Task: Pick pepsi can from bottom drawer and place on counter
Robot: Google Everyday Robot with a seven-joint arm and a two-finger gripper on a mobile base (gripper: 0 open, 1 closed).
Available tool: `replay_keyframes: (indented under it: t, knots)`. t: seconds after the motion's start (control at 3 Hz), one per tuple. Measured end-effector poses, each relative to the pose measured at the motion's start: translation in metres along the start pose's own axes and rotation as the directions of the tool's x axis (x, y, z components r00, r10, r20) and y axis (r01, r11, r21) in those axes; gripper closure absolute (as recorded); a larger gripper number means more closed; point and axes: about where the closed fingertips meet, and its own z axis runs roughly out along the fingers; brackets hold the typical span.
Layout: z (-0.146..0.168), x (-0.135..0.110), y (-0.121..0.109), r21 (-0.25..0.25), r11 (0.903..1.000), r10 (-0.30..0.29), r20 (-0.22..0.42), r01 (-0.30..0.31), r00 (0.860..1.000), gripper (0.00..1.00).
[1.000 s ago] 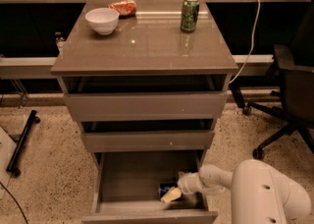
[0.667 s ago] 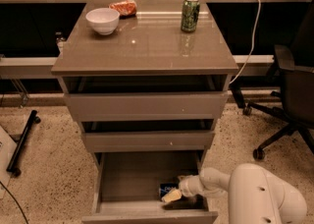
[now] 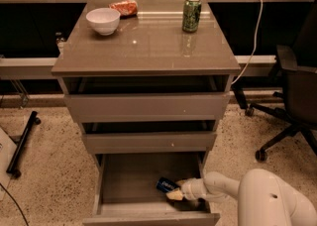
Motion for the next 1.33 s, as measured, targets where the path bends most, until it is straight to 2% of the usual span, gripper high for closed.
replay_keyframes:
  t: [0.33,0.67,1.0,1.33]
  knots:
    - [-0.008,-0.014,0.011,-0.020,0.9997,-0.012,0.041,0.013,0.999,0.92]
    - [-0.021,-0.025,0.019,-0.035,0.9992,-0.015,0.089,0.018,0.996,1.00]
    - [-0.064,-0.041,0.041,-0.121,0.9907,-0.038,0.195,0.062,0.980,1.00]
    - [-0.109,-0.058,0.067,-0.193,0.9723,-0.097,0.179,0.132,0.979,1.00]
